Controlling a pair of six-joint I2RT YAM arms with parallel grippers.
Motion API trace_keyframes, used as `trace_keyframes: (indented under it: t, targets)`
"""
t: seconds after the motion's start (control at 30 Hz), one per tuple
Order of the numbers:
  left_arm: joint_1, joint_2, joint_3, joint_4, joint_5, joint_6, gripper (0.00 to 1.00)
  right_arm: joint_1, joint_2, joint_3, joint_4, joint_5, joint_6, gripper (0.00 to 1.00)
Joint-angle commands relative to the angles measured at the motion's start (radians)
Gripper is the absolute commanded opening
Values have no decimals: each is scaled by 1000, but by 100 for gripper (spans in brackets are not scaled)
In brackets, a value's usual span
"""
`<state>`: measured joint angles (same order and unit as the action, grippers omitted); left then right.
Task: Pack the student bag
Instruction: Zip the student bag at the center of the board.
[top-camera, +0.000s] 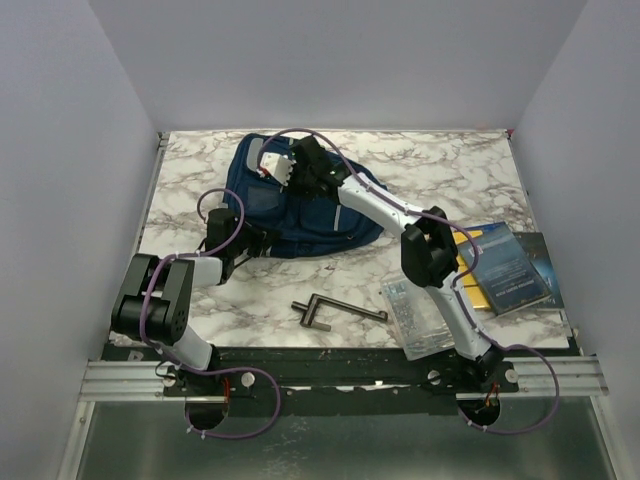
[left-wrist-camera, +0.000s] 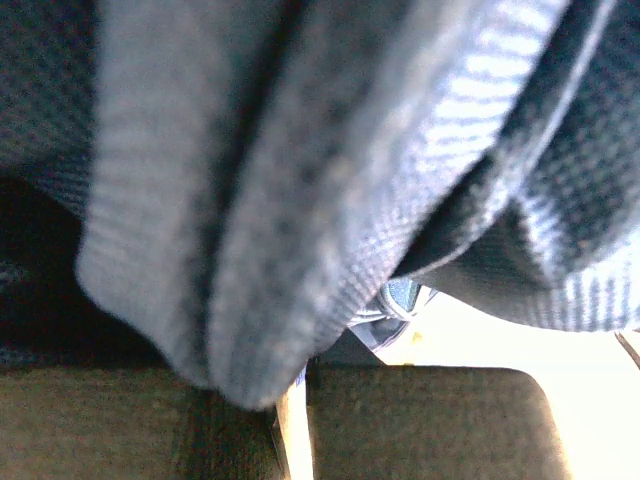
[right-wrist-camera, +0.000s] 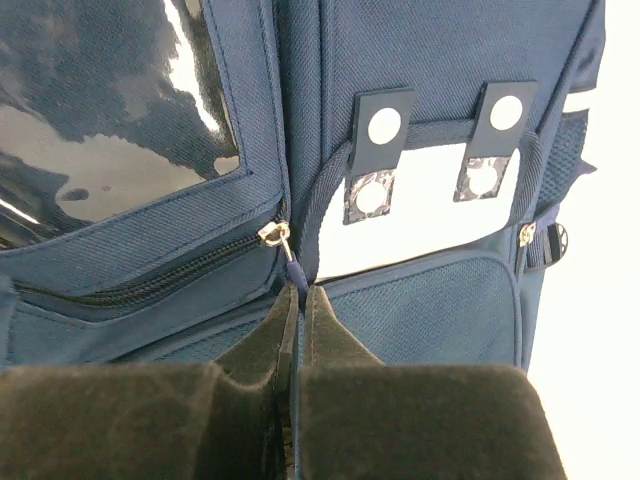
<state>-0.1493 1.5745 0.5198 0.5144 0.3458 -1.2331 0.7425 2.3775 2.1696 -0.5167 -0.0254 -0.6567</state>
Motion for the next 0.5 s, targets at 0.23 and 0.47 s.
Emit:
trace_keyframes:
  t: [0.23,0.47]
  targets:
    - [18,-23,12,-220,71,113,0,-72,169,242,16,35,-111,0]
    - [28,-79,56,-224,115,201,0,-79,-64,-37,77,45,332,4]
